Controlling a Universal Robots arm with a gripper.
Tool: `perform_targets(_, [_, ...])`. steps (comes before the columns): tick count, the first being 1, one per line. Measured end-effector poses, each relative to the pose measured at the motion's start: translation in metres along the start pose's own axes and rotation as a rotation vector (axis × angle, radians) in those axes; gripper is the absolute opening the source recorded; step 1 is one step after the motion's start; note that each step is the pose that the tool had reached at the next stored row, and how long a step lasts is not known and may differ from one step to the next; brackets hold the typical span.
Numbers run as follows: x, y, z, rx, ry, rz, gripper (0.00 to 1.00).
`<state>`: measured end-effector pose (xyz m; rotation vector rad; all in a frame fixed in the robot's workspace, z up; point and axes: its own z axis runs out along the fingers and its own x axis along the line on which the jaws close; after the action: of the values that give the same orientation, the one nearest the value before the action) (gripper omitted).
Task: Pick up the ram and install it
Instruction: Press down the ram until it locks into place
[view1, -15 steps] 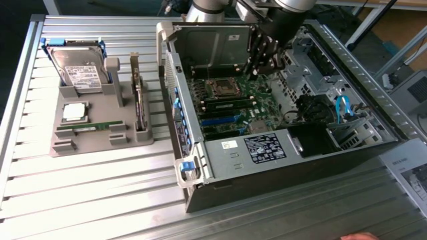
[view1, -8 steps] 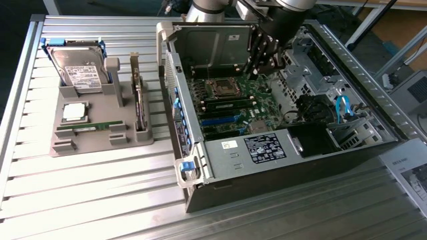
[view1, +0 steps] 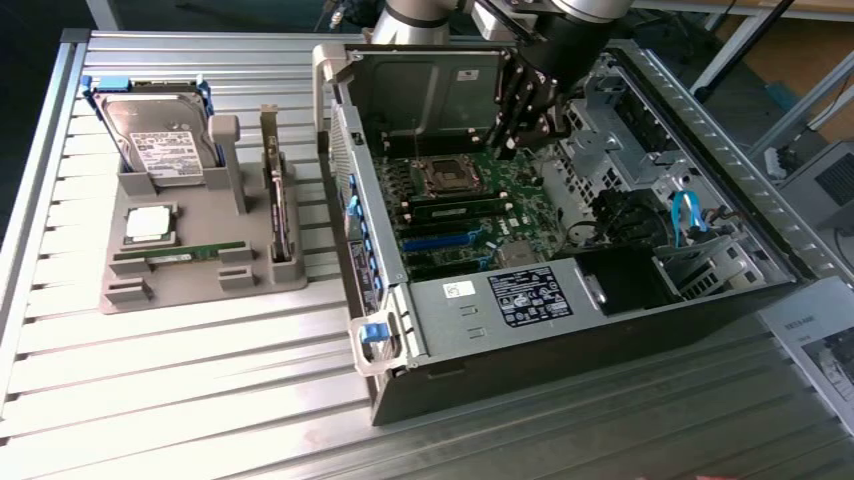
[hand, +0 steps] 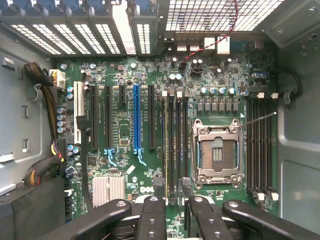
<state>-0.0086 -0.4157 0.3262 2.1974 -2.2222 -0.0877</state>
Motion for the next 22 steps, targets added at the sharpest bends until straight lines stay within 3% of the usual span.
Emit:
perform_targets(7, [0.0,0.0,0.0,-0.0001,0.0,0.0,0.25])
perform_targets(11, [0.0,0.0,0.0,0.0,0.0,0.0,0.11])
perform_targets(20, [0.0,0.0,0.0,0.0,0.0001,0.0,0.1])
perform_targets(22, [0.0,0.0002,0.0001,0.0032,-0.0002,0.0,0.1])
